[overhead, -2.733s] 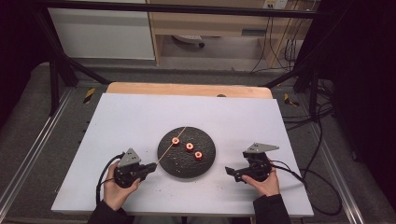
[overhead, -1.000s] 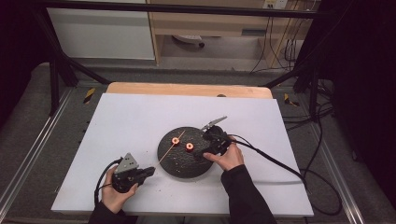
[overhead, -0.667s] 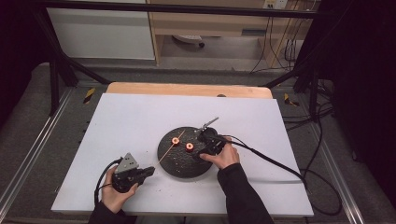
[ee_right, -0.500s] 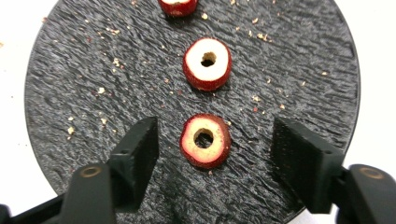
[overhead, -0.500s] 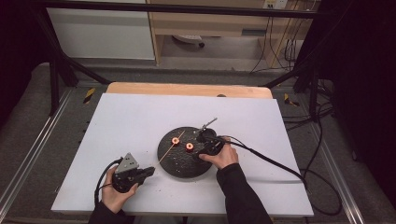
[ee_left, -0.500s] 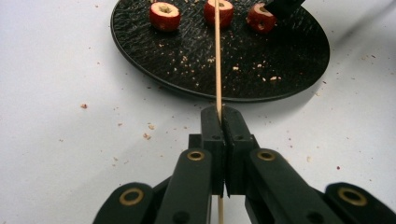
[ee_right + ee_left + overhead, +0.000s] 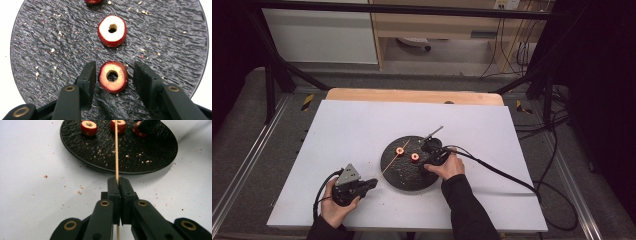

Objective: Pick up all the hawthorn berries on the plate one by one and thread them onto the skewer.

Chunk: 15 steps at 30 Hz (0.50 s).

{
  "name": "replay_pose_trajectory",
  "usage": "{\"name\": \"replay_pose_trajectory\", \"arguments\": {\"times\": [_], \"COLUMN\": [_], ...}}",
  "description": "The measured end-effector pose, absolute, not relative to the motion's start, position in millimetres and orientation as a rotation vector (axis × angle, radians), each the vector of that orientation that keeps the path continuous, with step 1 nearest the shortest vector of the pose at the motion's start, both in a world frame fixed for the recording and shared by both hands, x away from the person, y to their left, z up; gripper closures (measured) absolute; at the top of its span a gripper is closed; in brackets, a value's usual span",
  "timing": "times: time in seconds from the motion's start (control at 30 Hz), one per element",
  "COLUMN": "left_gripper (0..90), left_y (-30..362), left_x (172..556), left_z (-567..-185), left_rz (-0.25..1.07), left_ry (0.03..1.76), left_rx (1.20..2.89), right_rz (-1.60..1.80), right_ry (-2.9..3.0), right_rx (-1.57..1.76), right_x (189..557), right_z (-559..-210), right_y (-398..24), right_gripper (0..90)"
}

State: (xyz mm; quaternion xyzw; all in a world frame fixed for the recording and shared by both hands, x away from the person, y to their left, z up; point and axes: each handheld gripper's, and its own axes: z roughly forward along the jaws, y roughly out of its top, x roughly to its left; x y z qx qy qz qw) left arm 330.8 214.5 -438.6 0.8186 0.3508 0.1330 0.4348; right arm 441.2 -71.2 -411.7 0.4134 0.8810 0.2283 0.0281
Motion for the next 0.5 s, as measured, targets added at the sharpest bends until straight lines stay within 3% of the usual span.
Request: {"name": "replay_pose_trajectory", "arguments": {"times": [0.5], "left_gripper": [88.3], "left_y": [213.8], "left_x": [330.3], "left_z": [-437.8], "left_rz": [0.335], "left_ry": [0.866], "left_rx": [2.038], "right_rz": [0.694], "right_ry": [2.726], "right_rx": [1.324], "right_x": [443.8], "right_z": [-412.6], "right_y": [-71.2], "right_gripper": [61.5]}}
